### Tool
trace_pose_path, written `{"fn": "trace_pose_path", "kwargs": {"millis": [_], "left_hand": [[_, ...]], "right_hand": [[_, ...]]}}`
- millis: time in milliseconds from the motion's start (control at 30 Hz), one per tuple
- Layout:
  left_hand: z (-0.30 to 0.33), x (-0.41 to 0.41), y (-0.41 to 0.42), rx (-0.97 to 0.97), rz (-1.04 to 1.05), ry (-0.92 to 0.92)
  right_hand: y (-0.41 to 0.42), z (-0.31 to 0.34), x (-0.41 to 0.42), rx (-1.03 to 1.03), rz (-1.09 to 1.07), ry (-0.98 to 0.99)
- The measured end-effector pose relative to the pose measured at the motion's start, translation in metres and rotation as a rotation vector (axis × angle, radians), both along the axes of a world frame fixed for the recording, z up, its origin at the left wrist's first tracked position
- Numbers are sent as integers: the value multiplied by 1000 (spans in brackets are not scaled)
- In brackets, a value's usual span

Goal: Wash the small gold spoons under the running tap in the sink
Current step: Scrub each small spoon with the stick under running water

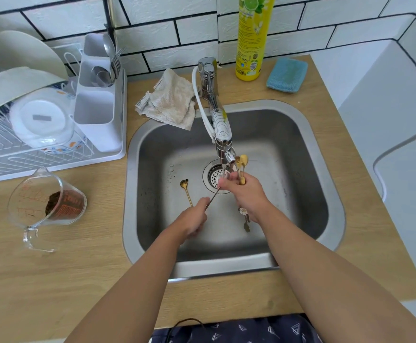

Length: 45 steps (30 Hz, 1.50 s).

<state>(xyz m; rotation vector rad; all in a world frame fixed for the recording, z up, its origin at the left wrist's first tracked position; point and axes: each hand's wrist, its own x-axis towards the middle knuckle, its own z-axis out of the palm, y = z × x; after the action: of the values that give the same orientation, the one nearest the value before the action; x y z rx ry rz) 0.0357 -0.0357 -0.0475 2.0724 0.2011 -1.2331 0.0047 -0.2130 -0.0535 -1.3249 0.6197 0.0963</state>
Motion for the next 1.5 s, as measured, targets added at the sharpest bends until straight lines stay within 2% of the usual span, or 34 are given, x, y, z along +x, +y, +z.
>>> {"fn": "trace_pose_path", "kwargs": {"millis": [100, 233, 333, 500, 600, 767, 833, 900, 1000, 1067, 1333, 1433, 1500], "left_hand": [[-1, -1, 2, 41, 0, 90], [-1, 1, 4, 100, -2, 125], [1, 3, 6, 122, -2, 156], [2, 3, 6, 109, 17, 183], [1, 4, 5, 45, 46, 183], [0, 0, 0, -255, 65, 247], [2, -2, -7, -347, 32, 151], [6, -1, -16, -389, 42, -34], [12, 10, -34, -346, 14, -307], [17, 19, -49, -301, -50, -422], [27, 33, -89, -258, -268, -593], [15, 27, -66, -248, -300, -553], [3, 24, -42, -213, -251, -516]], "right_hand": [[4, -2, -1, -20, 25, -64], [7, 2, 0, -81, 112, -61], [3, 3, -1, -28, 152, -16], [1, 6, 0, 50, 97, 30], [1, 8, 0, 102, 60, 26], [0, 10, -1, 168, 27, 33], [-4, 10, 0, 149, -67, 37], [-9, 9, 1, 164, -208, 24], [-18, 5, 3, 222, -402, 16], [-20, 3, 2, 246, -464, 4], [-21, 3, 0, 250, -479, -1], [-22, 3, 2, 224, -501, 1], [-22, 1, 3, 209, -519, 10]]}}
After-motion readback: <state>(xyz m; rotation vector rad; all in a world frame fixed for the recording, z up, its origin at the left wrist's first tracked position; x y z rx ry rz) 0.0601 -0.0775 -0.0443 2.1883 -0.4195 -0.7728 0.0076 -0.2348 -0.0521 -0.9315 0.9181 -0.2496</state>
